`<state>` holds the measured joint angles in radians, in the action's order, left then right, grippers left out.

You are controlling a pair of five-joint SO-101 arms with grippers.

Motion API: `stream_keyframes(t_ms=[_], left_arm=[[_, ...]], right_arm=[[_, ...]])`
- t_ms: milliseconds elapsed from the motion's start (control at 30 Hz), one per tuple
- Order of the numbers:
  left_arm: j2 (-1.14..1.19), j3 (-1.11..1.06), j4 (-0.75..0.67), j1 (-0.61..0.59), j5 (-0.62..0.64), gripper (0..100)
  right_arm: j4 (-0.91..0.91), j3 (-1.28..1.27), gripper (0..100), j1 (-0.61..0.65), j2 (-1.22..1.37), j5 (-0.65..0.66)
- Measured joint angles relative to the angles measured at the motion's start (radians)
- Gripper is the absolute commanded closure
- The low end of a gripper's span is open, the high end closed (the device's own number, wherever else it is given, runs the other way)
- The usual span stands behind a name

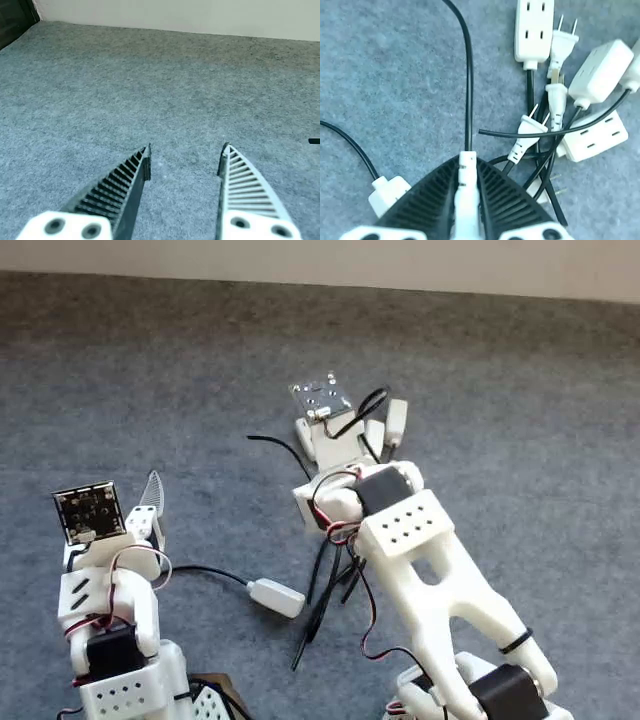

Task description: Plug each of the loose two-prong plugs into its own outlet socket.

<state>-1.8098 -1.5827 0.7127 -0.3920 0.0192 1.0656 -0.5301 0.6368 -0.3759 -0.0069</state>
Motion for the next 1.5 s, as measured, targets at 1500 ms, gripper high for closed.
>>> stream_keyframes(t_ms=[1500], left_arm=[[0.0,-0.009,0.0,0.043,-0.044,78]], right_arm=[[0.137,0.063,86.4,0.189,0.339,0.252]])
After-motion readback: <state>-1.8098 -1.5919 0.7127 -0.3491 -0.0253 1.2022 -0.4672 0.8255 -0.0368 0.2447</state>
